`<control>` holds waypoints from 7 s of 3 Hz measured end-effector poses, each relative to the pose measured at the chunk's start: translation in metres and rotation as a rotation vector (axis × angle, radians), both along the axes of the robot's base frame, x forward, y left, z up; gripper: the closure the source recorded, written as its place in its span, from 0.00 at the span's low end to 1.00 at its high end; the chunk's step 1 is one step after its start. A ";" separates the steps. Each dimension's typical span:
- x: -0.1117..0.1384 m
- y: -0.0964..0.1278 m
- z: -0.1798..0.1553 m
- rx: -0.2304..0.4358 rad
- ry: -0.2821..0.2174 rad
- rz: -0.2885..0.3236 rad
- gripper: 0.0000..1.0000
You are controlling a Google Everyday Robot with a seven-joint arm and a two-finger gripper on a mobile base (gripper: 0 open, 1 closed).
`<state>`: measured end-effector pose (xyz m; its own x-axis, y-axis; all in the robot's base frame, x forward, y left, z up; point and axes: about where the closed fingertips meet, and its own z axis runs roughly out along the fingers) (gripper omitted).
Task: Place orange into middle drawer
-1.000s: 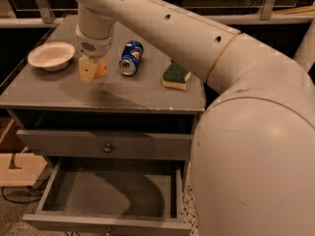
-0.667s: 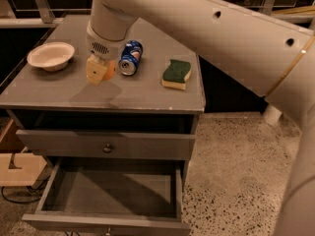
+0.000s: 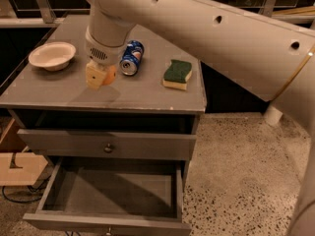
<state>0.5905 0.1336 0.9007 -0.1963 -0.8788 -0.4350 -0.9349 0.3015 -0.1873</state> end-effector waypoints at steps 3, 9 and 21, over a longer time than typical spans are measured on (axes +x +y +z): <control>-0.092 0.003 -0.032 0.065 0.086 -0.053 1.00; -0.160 0.026 -0.143 0.099 0.306 -0.090 1.00; -0.143 0.033 -0.323 0.153 0.449 -0.481 1.00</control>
Offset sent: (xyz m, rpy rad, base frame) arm -0.0864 0.0098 -0.0385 0.0416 0.0981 -0.0580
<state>0.4478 0.1663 0.5773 -0.7408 -0.5838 -0.3323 -0.6675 0.6956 0.2658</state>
